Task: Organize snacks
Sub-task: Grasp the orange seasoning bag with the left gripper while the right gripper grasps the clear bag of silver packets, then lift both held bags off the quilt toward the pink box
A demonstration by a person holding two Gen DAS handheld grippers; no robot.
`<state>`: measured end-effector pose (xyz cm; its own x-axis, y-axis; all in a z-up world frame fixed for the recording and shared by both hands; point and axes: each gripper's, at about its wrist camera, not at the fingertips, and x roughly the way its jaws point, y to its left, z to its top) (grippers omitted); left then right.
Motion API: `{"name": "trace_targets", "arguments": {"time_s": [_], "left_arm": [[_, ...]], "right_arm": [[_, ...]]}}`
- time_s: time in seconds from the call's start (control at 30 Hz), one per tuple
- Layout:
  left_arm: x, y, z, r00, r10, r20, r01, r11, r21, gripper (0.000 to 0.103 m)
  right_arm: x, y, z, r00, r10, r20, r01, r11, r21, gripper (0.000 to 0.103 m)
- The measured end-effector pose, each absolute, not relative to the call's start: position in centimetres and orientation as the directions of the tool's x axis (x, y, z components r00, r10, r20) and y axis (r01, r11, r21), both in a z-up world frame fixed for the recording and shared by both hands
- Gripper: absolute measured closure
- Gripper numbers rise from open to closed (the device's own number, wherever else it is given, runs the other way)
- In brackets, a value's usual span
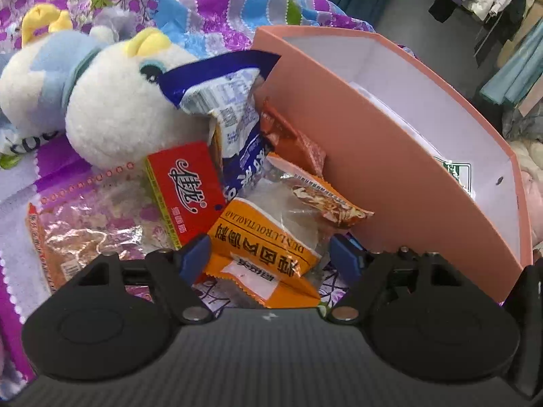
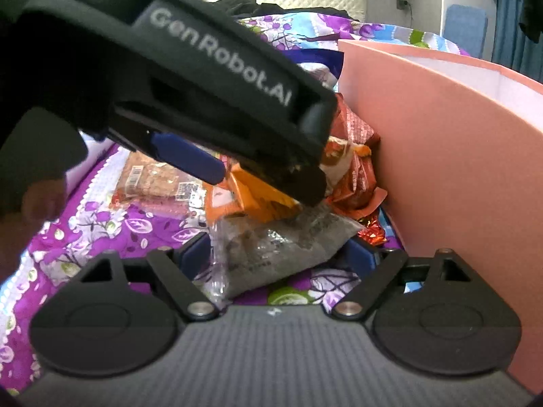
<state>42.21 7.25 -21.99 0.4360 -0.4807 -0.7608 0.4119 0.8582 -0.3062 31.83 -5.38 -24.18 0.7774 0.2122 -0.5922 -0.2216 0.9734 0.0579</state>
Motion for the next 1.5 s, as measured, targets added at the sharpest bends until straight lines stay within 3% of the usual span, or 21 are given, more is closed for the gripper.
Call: {"name": "trace_targets", "arguments": {"time_s": [0.13,0.3,0.5,0.67,1.03,1.5], "left_arm": [[42.4,7.7,-22.7,0.446,-0.498,-0.744,0.383,0.857,-0.344,0.025],[41.2,7.4,-22.5,0.475,-0.495,-0.727,0.368,0.863,-0.347,0.037],[39.5,7.0,-21.8,0.510,-0.483,-0.712,0.324,0.875,-0.361,0.053],[36.8,7.9,-20.6,0.543,-0.490,-0.683,0.278,0.871,-0.404,0.062],[27.6,10.4,-17.1,0.628,-0.439,-0.643,0.146,0.878,-0.456,0.066],[14.4,13.9,-18.3,0.687,-0.157,-0.709,-0.199,0.898,-0.392,0.067]], "right_arm": [[32.0,-5.4,-24.3,0.777,0.213,-0.592,-0.221,0.973,0.060,0.020],[31.7,-5.3,-24.2,0.781,0.211,-0.588,-0.229,0.972,0.044,0.037],[30.6,-5.2,-23.9,0.789,0.198,-0.581,-0.226,0.974,0.026,0.045],[29.3,-5.8,-23.2,0.782,0.217,-0.584,-0.254,0.967,0.019,0.047],[22.7,-7.0,-21.5,0.714,0.306,-0.629,-0.365,0.930,0.038,0.047],[16.6,-10.4,-20.5,0.643,0.375,-0.667,-0.466,0.883,0.047,0.046]]}}
